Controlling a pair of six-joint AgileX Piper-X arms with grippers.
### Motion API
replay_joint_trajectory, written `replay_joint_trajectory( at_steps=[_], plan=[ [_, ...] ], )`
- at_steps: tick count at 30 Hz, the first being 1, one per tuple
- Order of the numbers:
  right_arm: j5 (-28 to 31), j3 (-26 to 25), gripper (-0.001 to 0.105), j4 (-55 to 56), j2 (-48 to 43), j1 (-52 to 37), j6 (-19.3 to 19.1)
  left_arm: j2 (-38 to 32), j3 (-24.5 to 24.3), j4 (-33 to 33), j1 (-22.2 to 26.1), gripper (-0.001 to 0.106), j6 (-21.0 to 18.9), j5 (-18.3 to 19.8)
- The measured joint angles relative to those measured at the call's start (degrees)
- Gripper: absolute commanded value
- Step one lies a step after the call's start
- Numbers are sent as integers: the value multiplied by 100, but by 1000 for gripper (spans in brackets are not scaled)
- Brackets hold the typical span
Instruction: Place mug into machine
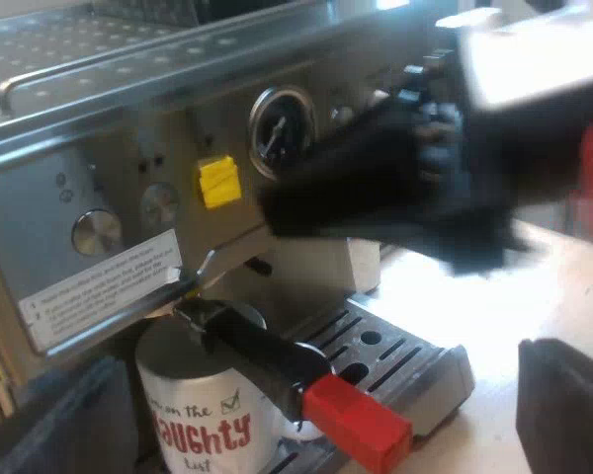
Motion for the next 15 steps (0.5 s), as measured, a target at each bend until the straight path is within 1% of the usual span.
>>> replay_joint_trajectory(
  at_steps=[1,2,3,4,5,7,8,9,11,13,15],
  plan=[
    [-125,1,96,207,-135,41,16,0,-112,12,0,80,-482,-53],
    [-190,0,102,281,-185,53,27,0,-243,22,0,80,-567,-147],
    [-274,0,103,384,-263,70,36,0,-324,22,0,80,-603,-223],
    [-674,0,105,586,-502,84,33,0,-451,22,0,80,-618,-334],
    [-819,0,105,687,-661,84,49,51,-667,37,0,80,-642,-519],
    [-897,11,105,750,-904,84,6,164,-907,40,0,80,-658,-733],
    [-946,7,105,748,-1049,61,-116,316,-1150,121,0,80,-679,-863],
    [-955,7,105,748,-1139,56,-209,410,-1275,179,0,80,-686,-914],
    [-897,7,105,812,-1471,58,-441,802,-1682,285,0,80,-699,-1062],
    [-739,-13,105,912,-1644,12,-541,1042,-1918,383,0,80,-707,-1162],
    [-656,-21,105,963,-1695,-8,-555,1463,-2304,478,0,80,-704,-1339]
  ],
)
